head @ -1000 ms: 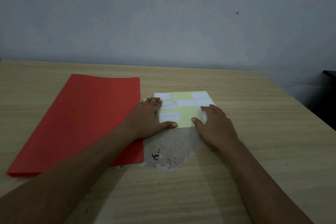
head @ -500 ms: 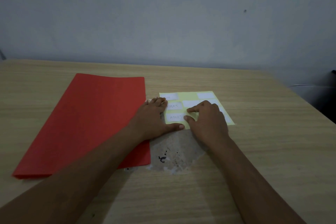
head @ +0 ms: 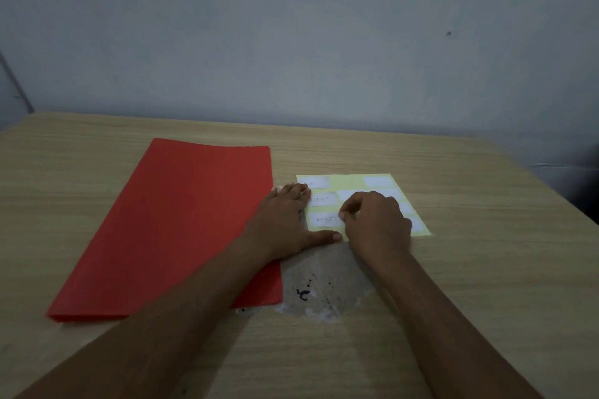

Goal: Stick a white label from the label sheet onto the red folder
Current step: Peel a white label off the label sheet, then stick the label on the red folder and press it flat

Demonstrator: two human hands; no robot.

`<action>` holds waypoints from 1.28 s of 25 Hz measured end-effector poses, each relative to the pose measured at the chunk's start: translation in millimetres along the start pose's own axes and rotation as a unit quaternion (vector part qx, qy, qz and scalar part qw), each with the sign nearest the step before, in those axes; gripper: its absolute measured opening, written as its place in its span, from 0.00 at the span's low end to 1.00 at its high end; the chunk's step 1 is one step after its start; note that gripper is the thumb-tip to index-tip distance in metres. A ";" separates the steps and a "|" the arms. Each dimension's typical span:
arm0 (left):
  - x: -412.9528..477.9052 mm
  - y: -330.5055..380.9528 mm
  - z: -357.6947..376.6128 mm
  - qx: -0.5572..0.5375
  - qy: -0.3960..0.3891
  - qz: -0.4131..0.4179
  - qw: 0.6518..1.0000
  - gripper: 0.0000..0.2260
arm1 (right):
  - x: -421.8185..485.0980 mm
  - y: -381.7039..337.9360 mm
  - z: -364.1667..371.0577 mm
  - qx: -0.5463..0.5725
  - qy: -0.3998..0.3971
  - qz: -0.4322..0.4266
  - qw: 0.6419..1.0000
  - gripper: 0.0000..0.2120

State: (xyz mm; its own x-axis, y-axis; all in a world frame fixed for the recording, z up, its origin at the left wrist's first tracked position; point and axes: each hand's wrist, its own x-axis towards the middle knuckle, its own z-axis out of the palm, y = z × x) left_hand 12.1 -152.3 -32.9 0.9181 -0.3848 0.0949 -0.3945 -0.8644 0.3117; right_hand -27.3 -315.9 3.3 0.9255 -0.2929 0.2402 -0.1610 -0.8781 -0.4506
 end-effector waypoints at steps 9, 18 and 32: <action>-1.4 1.8 -3.6 -0.009 -0.002 0.004 1.000 0.52 | -8.8 -5.2 -4.0 -0.025 -0.032 -0.027 0.999 0.02; -2.5 1.5 -13.2 -0.059 0.007 -0.016 0.998 0.50 | 2.2 -0.8 -14.5 0.087 -0.007 -0.023 0.996 0.03; -39.2 -90.8 -103.8 -0.373 0.206 -0.169 0.889 0.08 | 24.1 -120.7 26.3 0.170 -0.094 -0.090 0.977 0.04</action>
State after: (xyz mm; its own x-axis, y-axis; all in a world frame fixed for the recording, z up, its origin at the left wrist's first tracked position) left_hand 15.9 -25.1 33.2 0.9761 0.1404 0.1659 -0.0988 -0.3934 0.9141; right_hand 23.4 -207.0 40.9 0.9802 -0.0420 0.1937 0.1041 -0.7227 -0.6832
